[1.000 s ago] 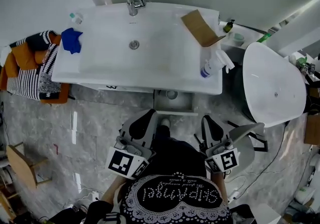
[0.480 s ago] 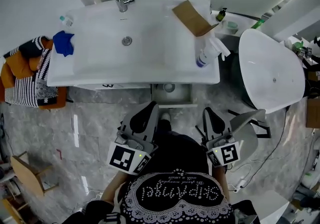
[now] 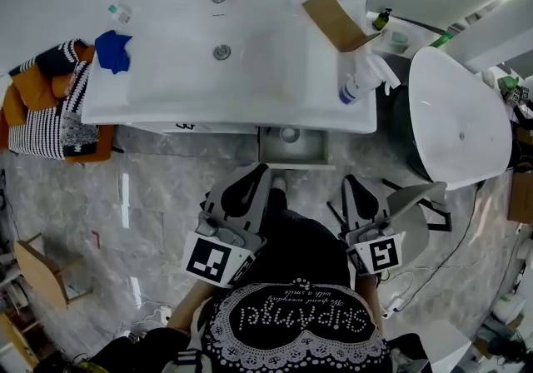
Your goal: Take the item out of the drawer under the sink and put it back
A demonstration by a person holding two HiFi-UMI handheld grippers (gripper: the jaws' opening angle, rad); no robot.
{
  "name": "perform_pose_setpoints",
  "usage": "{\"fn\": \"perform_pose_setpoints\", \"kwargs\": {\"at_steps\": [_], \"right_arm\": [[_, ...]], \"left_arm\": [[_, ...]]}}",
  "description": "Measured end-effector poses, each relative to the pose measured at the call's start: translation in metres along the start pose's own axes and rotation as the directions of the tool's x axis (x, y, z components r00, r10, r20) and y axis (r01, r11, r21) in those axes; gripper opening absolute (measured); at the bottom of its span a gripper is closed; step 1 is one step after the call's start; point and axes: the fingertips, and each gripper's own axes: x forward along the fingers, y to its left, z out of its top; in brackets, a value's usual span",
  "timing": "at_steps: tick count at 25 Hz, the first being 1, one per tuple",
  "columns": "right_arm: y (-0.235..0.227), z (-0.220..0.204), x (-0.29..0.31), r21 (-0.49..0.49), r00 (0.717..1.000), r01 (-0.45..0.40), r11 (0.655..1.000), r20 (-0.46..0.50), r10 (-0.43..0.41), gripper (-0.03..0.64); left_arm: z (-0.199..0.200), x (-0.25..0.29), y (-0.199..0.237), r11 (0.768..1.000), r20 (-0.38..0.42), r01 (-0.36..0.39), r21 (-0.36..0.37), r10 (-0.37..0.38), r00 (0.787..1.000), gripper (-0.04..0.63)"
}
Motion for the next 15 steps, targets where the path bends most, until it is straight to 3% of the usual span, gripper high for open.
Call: {"fn": "perform_pose_setpoints", "kwargs": {"at_steps": [15], "right_arm": [[0.0073, -0.0005, 0.0025, -0.015, 1.0, -0.014, 1.0, 0.005, 0.014, 0.018]], "left_arm": [[0.001, -0.0095, 0.0058, 1.0, 0.01, -0.014, 0.009, 0.014, 1.0, 0.005]]}}
